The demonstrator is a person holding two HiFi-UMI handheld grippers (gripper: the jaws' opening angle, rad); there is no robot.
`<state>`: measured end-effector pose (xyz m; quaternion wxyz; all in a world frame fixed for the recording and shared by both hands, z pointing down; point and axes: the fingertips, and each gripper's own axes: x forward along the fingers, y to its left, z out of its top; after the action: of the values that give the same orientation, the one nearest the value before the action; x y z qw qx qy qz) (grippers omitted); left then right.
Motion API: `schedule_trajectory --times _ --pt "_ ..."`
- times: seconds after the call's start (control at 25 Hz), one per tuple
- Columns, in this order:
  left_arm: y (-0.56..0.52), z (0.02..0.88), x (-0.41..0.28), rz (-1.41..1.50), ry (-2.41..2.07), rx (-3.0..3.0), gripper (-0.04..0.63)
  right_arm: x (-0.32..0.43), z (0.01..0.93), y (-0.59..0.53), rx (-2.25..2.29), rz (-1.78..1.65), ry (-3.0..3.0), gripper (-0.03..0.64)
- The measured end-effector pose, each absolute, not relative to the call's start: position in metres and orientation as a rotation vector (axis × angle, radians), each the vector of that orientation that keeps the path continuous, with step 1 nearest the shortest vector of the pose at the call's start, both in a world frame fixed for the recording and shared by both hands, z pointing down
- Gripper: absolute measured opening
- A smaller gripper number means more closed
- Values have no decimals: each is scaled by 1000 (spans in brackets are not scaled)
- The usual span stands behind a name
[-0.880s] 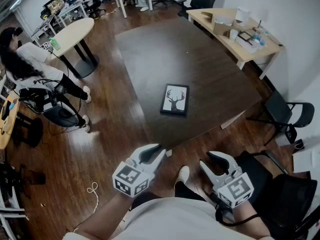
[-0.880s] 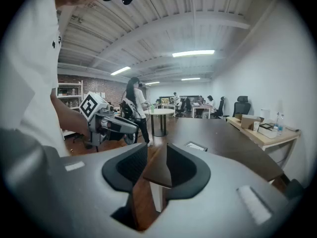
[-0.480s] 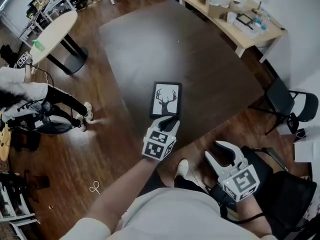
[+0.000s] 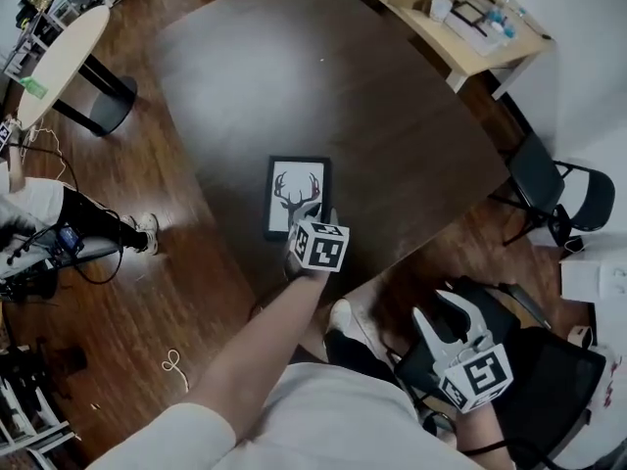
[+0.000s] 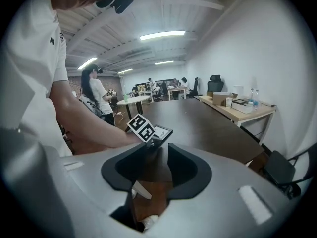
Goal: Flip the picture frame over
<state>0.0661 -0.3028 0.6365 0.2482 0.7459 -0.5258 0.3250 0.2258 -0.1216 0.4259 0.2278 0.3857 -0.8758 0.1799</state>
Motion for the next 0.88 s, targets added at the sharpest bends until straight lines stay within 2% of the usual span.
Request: schedule_trajectory --times 0.36,0.88 --pt "-300 647 64 970 -1528 1917 89 233 428 -130 1034 533 -2431 138" --pt "-295 633 63 753 -1469 1843 61 243 429 -135 1018 497 -2442 138"
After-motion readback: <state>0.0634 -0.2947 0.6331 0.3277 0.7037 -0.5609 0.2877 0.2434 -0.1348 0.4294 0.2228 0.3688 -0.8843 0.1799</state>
